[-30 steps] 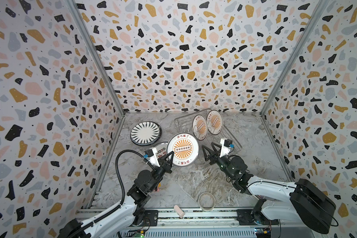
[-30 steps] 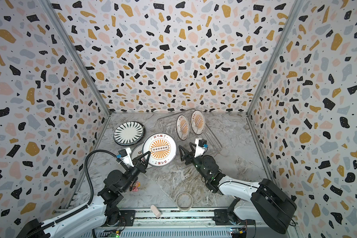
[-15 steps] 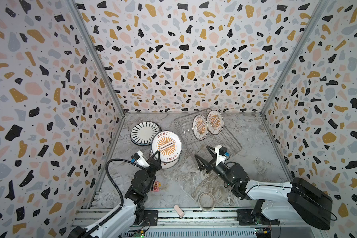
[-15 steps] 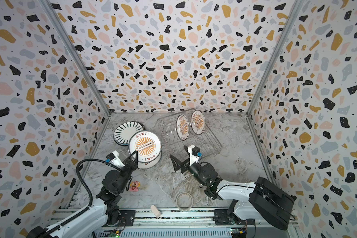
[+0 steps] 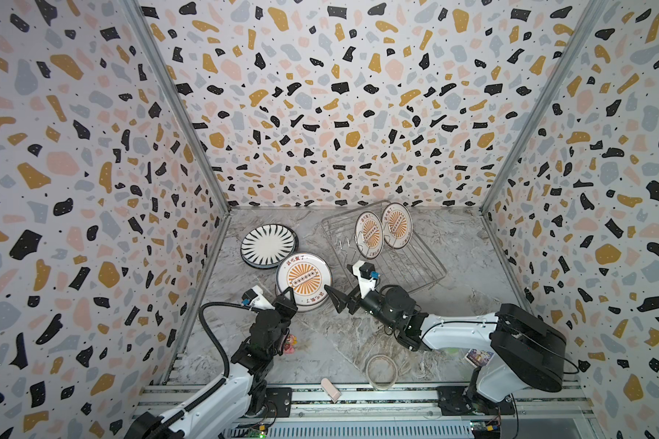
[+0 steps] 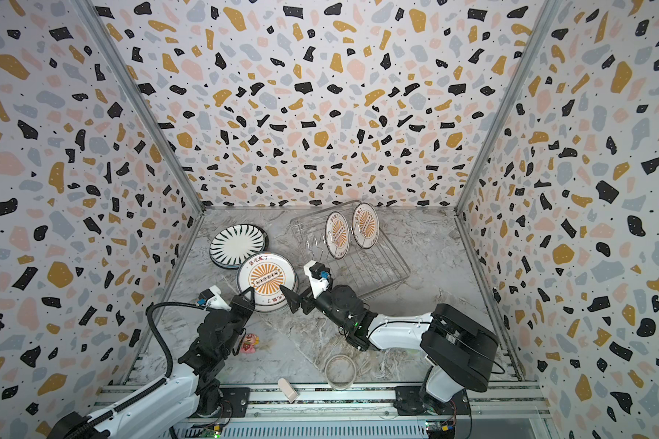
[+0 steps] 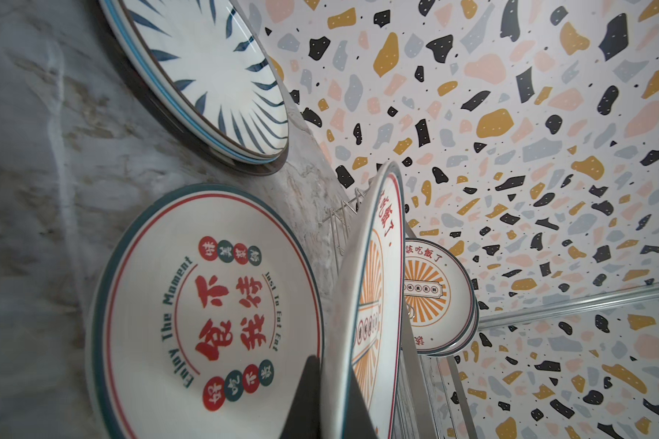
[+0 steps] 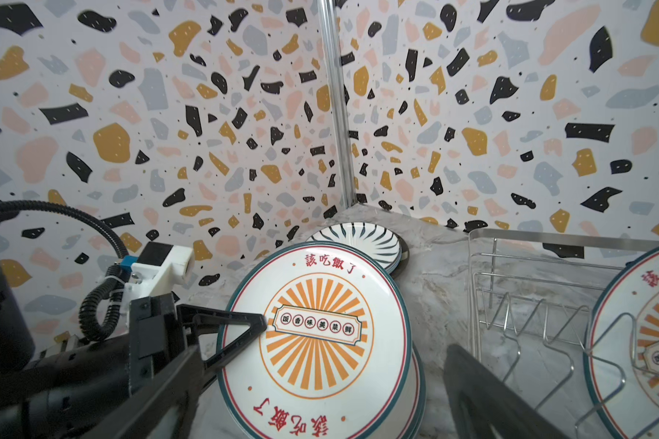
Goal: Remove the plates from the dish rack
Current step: 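Lower the sunburst plate flat onto the red-text stack with the left gripper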
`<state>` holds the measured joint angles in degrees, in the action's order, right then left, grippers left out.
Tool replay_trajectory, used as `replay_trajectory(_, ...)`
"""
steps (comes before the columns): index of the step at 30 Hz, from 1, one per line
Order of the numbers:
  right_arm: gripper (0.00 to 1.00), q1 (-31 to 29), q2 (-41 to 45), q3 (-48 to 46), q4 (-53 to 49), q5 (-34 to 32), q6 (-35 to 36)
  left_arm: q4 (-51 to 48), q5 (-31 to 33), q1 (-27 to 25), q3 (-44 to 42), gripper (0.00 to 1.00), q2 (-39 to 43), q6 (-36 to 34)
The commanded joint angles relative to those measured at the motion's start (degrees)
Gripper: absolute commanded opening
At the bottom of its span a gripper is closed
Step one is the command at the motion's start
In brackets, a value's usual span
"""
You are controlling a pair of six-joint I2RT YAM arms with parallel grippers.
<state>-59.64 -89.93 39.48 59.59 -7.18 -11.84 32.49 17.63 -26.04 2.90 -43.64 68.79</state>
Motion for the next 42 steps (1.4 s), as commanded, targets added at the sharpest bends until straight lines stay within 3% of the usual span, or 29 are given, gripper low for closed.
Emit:
replay_trajectory(1,0.99,-0.8,-0.9,3.4,-4.0,-0.2,2.1,1.2,3.4,0.3,1.7,0.0,0.3,3.9)
replay_trajectory(4,0.99,-0.8,-2.6,5.4,-5.6,-0.2,1.6,-1.7,4.5,0.6,2.6,0.0,-1.1,4.9)
replay_trajectory(19,0.98,-1.4,-5.5,9.2,-9.9,-0.3,3.2,4.3,1.0,1.4,3.6,0.0,-12.4,6.5)
replay_trajectory(25,0.98,-1.9,-8.2,14.1,-19.3,-10.7,7.9,3.6,0.3,1.7,4.4,0.0,-14.4,7.0)
replay_trajectory(36,0.98,-2.0,-7.6,13.5,-18.6,-9.6,7.8,5.2,-0.4,1.7,4.6,0.0,-18.4,8.1)
replay_trajectory(42,0.98,-2.0,-7.8,13.4,-19.0,-9.3,7.6,5.1,0.2,1.7,4.5,0.12,-19.3,8.3)
